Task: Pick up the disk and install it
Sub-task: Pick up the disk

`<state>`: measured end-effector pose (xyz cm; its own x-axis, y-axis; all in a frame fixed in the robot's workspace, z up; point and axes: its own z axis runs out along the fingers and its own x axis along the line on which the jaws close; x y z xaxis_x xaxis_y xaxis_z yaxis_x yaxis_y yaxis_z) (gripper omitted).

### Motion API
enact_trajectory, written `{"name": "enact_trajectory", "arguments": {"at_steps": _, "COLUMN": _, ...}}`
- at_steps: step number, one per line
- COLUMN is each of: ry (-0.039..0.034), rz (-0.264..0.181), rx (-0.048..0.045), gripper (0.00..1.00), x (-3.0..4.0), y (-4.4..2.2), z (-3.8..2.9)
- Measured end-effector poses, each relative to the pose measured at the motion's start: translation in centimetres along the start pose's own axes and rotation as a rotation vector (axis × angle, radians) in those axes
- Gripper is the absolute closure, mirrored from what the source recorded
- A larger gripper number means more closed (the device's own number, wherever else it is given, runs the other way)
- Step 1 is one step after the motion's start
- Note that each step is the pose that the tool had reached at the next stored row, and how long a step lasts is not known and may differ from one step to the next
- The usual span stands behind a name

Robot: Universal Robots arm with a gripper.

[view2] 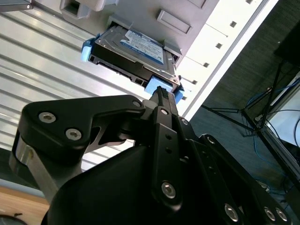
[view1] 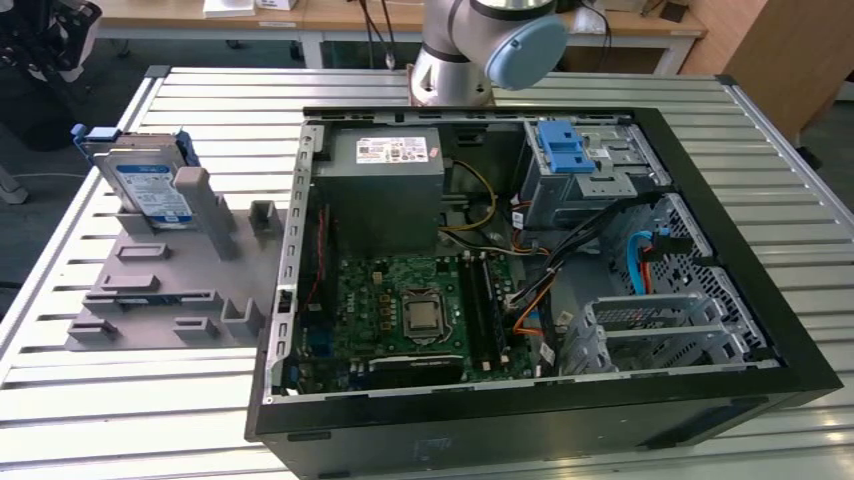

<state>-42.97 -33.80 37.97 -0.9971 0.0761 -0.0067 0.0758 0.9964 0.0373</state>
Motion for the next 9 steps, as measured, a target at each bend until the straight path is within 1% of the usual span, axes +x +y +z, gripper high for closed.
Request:
{"name": "enact_trajectory", "arguments": {"at_steps": 4, "ry": 0.0003, "rz": -0.007, "rx": -0.0001, "gripper": 0.89, "x": 0.00, "y": 0.00, "z": 0.00}}
{"name": "enact_trajectory", "arguments": {"at_steps": 9, "ry": 0.0018, "rz": -0.052, "rx": -0.0004, "gripper": 0.89, "x": 0.00, "y": 0.00, "z": 0.01}}
